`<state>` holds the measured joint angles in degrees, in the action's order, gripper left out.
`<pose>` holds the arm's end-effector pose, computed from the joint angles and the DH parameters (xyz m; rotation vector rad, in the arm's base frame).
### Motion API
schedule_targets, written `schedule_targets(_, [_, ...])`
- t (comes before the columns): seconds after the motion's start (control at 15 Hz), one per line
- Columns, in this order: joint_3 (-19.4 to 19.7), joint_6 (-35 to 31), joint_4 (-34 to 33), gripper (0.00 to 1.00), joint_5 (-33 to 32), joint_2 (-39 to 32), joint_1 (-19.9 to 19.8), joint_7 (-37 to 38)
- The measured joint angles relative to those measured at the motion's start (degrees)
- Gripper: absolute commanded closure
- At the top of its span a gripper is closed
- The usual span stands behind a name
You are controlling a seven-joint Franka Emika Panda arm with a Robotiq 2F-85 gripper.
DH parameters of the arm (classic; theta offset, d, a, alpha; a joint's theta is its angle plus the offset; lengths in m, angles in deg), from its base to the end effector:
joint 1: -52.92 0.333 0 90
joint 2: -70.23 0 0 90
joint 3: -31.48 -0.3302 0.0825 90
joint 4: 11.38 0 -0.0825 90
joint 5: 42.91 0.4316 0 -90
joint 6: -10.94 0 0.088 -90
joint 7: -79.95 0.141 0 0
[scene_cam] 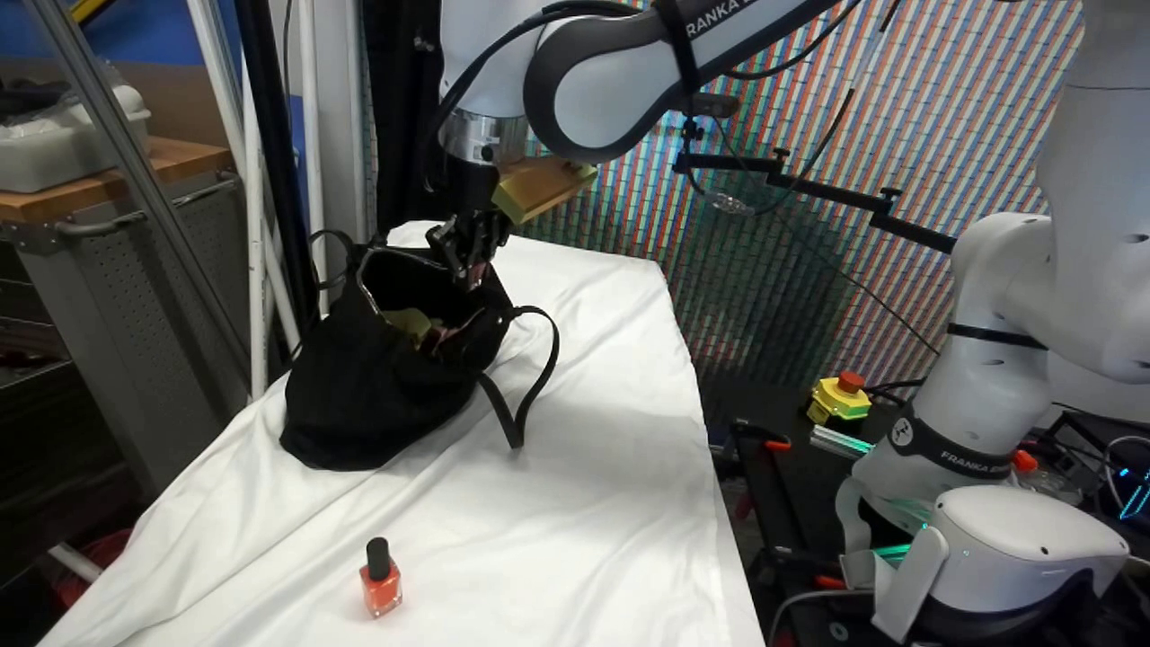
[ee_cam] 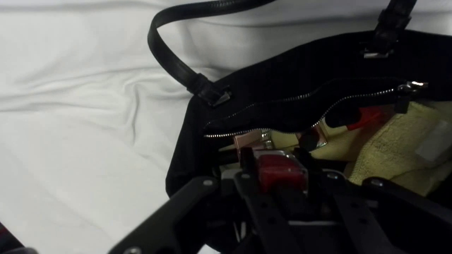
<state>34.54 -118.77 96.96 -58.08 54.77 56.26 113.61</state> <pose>0.6752 -0.0091 0.3285 2.8805 -0.6149 0.2420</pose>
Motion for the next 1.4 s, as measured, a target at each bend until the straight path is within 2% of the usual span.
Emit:
schedule_targets(0.07, [0.3,0.0,-1.0,0.34,0.0,-0.9,0.0,-0.6])
schedule_targets(0.4, [1.9,0.1,-4.4,0.03,0.0,-4.1,-0.1,-2.4])
schedule_targets(0.47, [2.1,0.1,-4.6,0.01,0.0,-4.3,-0.1,-2.6])
schedule_targets(1.07, [2.4,2.4,-4.5,0.00,-0.6,-3.9,1.1,-2.4])
schedule_targets(1.4, [2.4,5.3,-3.5,0.00,-3.6,-2.6,3.4,1.8])
